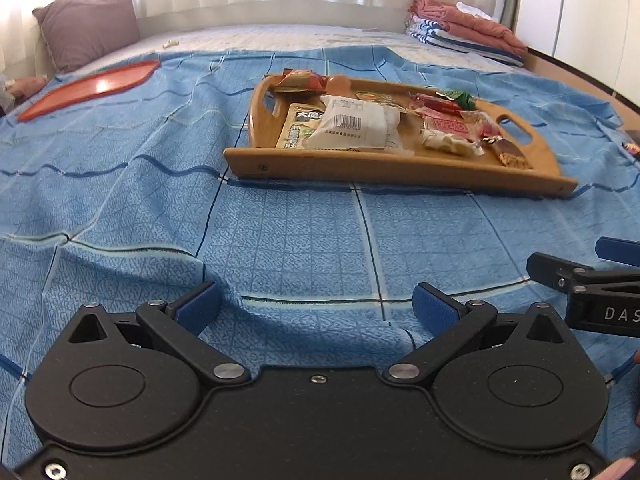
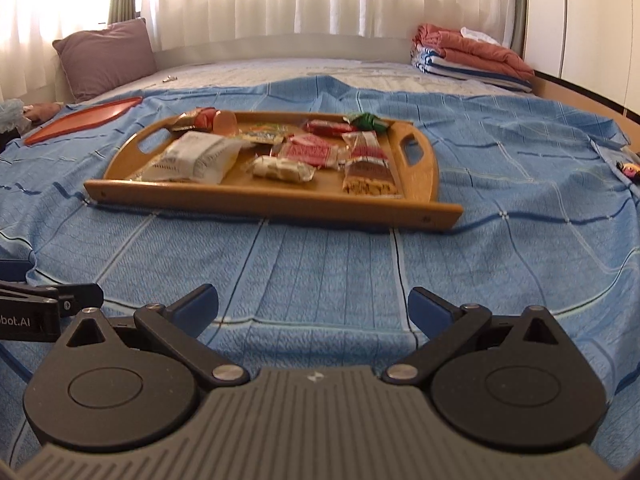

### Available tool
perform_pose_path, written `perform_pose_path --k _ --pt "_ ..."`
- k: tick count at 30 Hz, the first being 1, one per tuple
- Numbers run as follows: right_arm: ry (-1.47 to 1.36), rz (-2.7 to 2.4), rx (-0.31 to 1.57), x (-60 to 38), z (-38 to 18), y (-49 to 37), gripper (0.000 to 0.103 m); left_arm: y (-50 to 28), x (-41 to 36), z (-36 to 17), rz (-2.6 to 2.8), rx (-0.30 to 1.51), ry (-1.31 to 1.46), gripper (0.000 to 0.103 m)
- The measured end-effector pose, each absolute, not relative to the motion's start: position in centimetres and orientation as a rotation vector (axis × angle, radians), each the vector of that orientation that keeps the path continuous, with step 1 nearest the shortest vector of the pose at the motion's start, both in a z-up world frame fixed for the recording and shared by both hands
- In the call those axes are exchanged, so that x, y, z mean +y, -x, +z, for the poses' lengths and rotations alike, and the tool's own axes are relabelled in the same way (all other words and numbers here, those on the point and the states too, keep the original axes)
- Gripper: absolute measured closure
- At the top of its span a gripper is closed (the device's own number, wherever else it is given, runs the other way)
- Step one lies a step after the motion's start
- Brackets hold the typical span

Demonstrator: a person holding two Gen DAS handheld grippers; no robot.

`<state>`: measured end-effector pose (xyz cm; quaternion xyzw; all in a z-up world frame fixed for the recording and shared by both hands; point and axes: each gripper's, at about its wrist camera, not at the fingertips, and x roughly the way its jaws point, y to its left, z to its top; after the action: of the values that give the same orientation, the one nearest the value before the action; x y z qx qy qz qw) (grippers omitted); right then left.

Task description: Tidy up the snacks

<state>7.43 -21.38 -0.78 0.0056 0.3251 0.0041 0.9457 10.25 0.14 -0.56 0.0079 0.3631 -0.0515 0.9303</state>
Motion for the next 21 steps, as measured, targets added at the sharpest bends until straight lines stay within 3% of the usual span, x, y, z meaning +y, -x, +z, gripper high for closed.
perform_pose_path --k 21 --pt "0.001 0.011 0.661 -21.1 -2.6 -7.5 0.000 -11.1 -0.4 -1.3 -0.050 0.731 -0.006 0.000"
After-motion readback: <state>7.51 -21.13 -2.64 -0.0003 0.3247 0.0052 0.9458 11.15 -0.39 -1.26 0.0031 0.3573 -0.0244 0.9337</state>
